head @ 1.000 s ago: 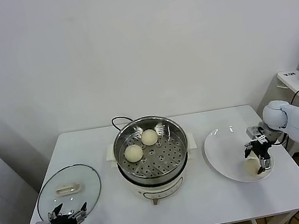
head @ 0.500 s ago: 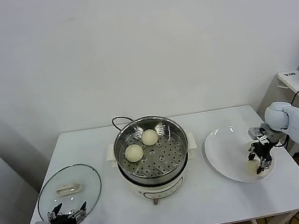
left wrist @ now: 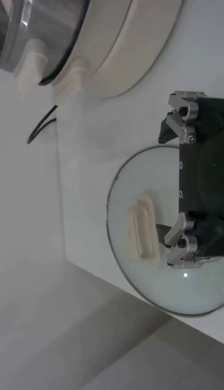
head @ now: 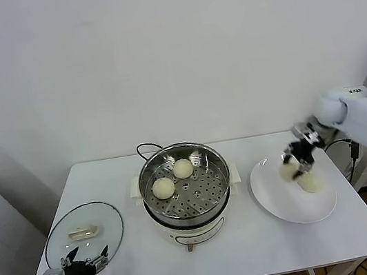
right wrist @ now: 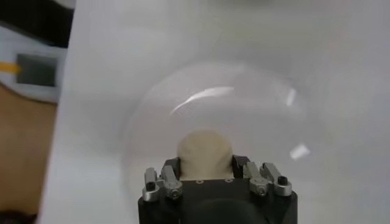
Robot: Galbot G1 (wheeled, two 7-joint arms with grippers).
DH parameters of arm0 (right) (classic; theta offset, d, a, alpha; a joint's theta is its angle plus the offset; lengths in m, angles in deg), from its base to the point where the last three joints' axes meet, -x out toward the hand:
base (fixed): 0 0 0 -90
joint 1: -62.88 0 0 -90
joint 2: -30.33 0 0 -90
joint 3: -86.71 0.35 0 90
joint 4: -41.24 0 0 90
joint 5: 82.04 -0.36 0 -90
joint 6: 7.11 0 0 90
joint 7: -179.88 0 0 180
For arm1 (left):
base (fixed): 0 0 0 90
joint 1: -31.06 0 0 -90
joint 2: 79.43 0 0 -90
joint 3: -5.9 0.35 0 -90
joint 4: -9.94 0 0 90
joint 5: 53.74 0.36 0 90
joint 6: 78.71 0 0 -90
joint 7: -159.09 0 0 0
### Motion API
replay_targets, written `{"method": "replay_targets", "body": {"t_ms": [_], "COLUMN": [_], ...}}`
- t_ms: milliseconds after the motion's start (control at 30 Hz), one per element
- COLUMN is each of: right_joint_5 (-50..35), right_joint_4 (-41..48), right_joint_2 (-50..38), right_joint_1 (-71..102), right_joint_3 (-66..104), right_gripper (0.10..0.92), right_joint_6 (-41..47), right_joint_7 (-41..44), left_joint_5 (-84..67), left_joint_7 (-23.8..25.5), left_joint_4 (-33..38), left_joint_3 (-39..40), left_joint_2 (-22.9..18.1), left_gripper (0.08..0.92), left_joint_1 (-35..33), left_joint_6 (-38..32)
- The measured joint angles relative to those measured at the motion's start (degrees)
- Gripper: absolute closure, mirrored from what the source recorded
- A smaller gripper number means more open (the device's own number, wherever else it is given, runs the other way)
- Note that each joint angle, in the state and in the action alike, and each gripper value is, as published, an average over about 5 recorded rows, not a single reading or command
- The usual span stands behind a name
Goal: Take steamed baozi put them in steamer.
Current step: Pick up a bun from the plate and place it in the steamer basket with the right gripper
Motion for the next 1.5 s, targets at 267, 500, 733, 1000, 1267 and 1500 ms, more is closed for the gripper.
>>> {"method": "replay_targets", "body": {"t_ms": [267,500,733,1000,1267,1500], "right_joint_5": [-4.24,-6.11,-5.22,-1.14,3.55,7.04], "right_joint_4": [-1.38,-3.05,-4.82,-6.81,-8.84,-10.26], "right_joint_2": [6.53,13.02,19.05,23.40,24.60,25.85], "right_joint_1": [-6.18,-8.10,-8.13,-6.89,-4.87,-2.90], "right_joint_3": [-0.28,-0.11,0.11,-0.03,-0.11,0.06], "right_gripper": [0.499,0.499,0.497,0.499,0.491,0.491], "right_joint_6": [-6.31,-12.59,-19.00,-26.11,-31.92,-35.17], "right_joint_7": [0.77,1.86,2.75,3.79,4.74,5.23], "left_joint_5": [0.01,0.06,0.06,0.05,0.03,0.02], "left_joint_7": [0.06,0.06,0.06,0.06,0.08,0.09], "left_joint_4": [-0.02,0.00,-0.18,-0.24,-0.32,-0.42], "left_joint_3": [0.52,0.78,0.79,0.65,0.56,0.53], "left_joint_2": [0.23,0.42,0.57,0.51,0.50,0.38], "left_gripper": [0.177,0.177,0.177,0.177,0.177,0.177], "left_joint_1": [0.15,0.52,0.60,0.43,0.46,0.57], "left_joint_6": [-0.21,-0.17,-0.21,-0.31,-0.38,-0.39]}}
